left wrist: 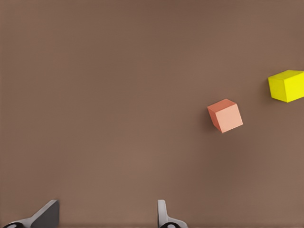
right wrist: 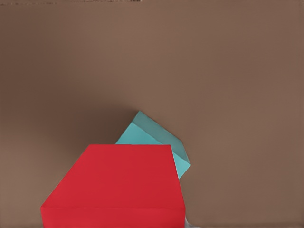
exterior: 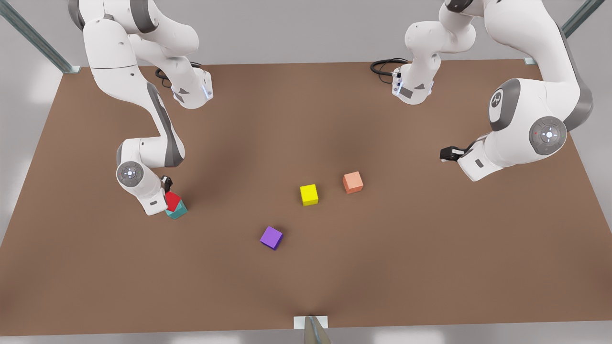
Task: Pick up red wooden cube and pass to hand red wooden cube and place in blue wooden cube
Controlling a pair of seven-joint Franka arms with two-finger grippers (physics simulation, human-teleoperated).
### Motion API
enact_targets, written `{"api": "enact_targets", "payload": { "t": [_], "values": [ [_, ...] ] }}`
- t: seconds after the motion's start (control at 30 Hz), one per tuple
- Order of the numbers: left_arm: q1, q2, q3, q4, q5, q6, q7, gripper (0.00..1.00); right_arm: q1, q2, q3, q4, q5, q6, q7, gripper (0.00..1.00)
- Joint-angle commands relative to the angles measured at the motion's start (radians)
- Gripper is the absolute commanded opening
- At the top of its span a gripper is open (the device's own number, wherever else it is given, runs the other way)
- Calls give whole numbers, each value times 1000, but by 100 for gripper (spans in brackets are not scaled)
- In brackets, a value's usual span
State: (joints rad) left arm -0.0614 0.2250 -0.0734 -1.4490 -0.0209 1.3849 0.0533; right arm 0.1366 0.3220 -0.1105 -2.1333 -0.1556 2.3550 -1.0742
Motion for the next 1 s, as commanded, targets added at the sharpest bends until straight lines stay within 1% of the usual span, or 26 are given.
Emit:
{"api": "enact_targets", "payload": {
  "t": [0.0, 0.03, 0.07, 0.1, 0.3, 0.47, 0.57, 0.6, 0.67, 0.7, 0.73, 0.8, 0.83, 0.87, 0.9, 0.93, 0.97],
  "values": [
    [0, -1, 0, -1, 1, 0, -10, 100, 0, 0, 0, 0, -12, 15, 99, 46],
    [0, -1, 0, 1, 1, 0, -10, 100, 0, 0, 0, 0, -10, 15, 100, 52],
    [0, -1, 0, -1, 1, 0, -10, 100, 0, 3, 0, 1, -9, 15, 100, 66],
    [0, -1, 0, -1, 1, 0, -9, 100, 0, 9, 0, 1, -2, 17, 100, 100],
    [0, 2, 1, -2, 3, 0, -9, 100, 1, 14, 3, 7, -2, 15, 100, 100],
    [2, 2, 0, -2, 3, -1, -9, 100, 3, 2, 8, 30, 4, -33, 108, 100],
    [8, 2, 0, -2, 3, -1, -9, 100, 14, -9, 14, 105, 42, -172, 111, 100],
    [8, 2, 1, -2, 3, -1, -9, 100, 15, -17, 28, 122, 62, -215, 114, 100],
    [8, 2, 0, -2, 3, -1, -9, 100, 15, -43, 43, 130, 82, -256, 115, 100],
    [8, -1, 1, -1, 6, -3, -9, 100, 15, -64, 46, 148, 132, -298, 119, 100],
    [8, 0, 0, -2, 6, -3, -9, 100, 12, -46, 45, 233, 160, -402, 120, 100],
    [8, 0, 1, -1, 7, -1, -9, 100, 14, -29, 45, 291, 160, -438, 119, 100],
    [8, 0, 1, -1, 7, -1, -9, 100, 26, -14, 46, 360, 162, -496, 119, 100],
    [8, 0, 1, -1, 7, -1, -9, 100, 24, 29, 45, 481, 168, -586, 120, 100],
    [8, 0, 1, -1, 7, -1, -9, 100, 17, 74, 41, 593, 191, -651, 201, 100],
    [8, 0, 1, -1, 9, -1, -7, 100, 6, 94, 34, 645, 246, -672, 374, 100],
    [11, 0, 1, -1, 7, -1, -6, 100, -11, 94, 34, 650, 268, -675, 536, 100]
  ]
}}
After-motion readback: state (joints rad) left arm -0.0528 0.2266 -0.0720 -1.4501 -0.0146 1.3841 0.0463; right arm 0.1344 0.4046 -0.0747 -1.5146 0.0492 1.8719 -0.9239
